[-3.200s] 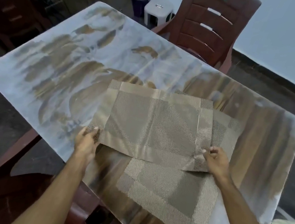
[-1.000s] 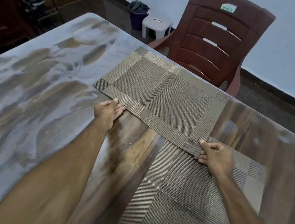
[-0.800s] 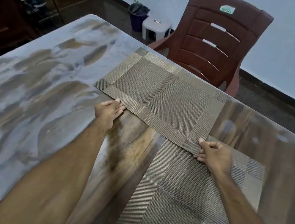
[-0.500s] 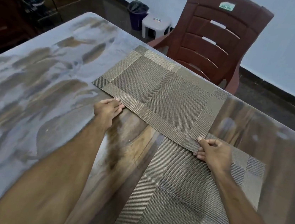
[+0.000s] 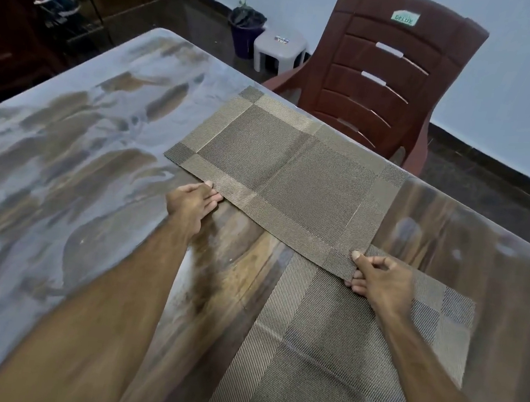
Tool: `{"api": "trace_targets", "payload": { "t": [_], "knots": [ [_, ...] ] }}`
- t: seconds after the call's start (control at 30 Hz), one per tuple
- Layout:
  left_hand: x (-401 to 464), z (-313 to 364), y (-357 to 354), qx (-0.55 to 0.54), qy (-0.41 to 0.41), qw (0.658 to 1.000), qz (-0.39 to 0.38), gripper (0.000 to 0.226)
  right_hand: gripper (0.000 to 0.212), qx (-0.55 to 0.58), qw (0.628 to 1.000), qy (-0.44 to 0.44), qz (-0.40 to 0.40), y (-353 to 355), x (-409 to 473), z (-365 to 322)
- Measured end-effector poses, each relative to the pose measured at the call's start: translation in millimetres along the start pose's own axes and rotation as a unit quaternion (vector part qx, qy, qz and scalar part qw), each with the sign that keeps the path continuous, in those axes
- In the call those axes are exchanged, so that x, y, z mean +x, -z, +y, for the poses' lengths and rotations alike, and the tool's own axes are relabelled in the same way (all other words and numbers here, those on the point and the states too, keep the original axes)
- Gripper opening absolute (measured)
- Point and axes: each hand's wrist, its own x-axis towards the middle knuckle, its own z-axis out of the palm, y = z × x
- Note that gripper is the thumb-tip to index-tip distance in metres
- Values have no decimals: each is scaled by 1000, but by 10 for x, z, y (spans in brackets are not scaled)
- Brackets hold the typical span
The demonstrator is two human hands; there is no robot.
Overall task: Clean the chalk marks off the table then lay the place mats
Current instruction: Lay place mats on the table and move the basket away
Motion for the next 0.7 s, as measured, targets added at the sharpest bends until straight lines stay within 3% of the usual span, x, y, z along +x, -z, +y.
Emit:
{"api": "trace_targets", "payload": {
  "t": [0.7],
  "knots": [
    [76, -52, -37, 13, -3, 999, 30, 15, 17, -30, 999, 9, 7, -8, -23, -1]
  ]
}}
